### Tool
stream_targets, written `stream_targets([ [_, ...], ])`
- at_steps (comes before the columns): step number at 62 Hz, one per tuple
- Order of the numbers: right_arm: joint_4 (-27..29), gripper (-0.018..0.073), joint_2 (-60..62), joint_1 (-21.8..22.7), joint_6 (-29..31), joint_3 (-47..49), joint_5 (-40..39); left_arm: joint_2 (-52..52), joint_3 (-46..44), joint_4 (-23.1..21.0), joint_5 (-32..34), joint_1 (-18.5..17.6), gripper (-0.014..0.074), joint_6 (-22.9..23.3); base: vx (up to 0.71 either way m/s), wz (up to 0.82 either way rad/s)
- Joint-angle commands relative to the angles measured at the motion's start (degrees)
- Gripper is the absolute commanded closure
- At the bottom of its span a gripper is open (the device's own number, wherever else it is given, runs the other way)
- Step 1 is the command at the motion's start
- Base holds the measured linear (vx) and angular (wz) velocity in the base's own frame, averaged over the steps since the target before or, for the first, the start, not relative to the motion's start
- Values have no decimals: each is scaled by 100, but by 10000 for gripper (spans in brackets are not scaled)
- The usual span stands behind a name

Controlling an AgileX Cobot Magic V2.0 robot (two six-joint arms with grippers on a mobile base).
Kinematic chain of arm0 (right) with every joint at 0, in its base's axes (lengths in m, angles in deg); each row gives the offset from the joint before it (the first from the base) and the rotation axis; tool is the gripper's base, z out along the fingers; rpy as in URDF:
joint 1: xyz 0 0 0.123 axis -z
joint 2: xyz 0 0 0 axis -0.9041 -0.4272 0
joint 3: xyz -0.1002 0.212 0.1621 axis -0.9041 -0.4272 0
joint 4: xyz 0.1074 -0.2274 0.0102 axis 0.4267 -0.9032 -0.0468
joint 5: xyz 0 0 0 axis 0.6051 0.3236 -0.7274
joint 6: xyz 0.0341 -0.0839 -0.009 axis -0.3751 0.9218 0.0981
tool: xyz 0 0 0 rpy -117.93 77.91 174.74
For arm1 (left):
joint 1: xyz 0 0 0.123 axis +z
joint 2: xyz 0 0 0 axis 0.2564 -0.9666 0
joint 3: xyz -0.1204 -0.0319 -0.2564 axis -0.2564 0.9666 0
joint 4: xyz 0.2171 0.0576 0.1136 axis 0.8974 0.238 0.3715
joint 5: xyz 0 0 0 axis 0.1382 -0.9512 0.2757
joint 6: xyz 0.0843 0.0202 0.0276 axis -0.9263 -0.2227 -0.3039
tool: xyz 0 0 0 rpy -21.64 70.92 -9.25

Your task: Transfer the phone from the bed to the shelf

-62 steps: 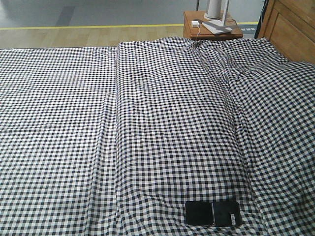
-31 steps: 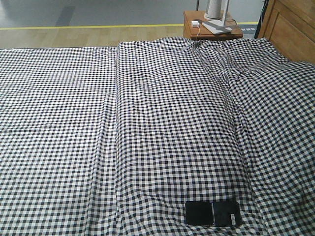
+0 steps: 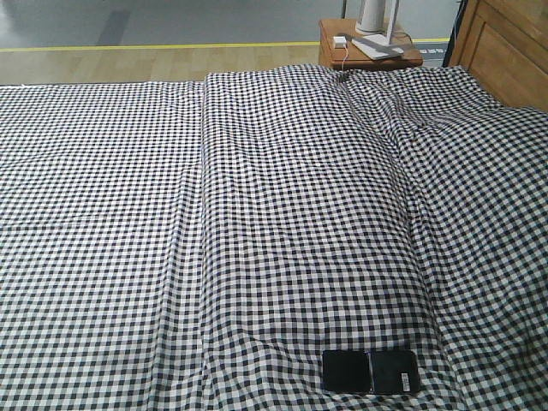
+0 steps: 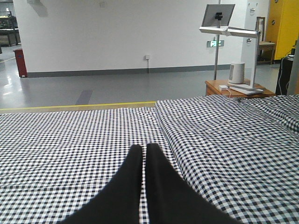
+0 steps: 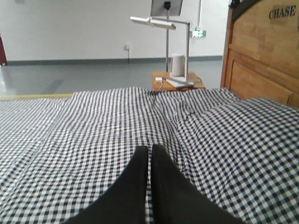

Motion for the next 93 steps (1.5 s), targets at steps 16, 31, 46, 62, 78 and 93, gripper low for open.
stream_targets([
  [16,17,564,71,1,-19,-26,-1739,31,-143,-56,404,-2,595,50,0,0],
  [31,11,564,-8,1,25,907,-2747,31,-143,-56,404,-2,595,50,0,0],
  [46,11,564,-1063,1,61,2872,-1758,31,-143,-56,404,-2,595,50,0,0],
  [62,11,557,-2894,1,61,4570,131,31,-143,-56,404,-2,595,50,0,0],
  [78,11,430,-4419,1,61,4890,1223,31,-143,-56,404,-2,595,50,0,0],
  [93,17,37,-5149,1,61,4890,1436,31,-143,-56,404,-2,595,50,0,0],
])
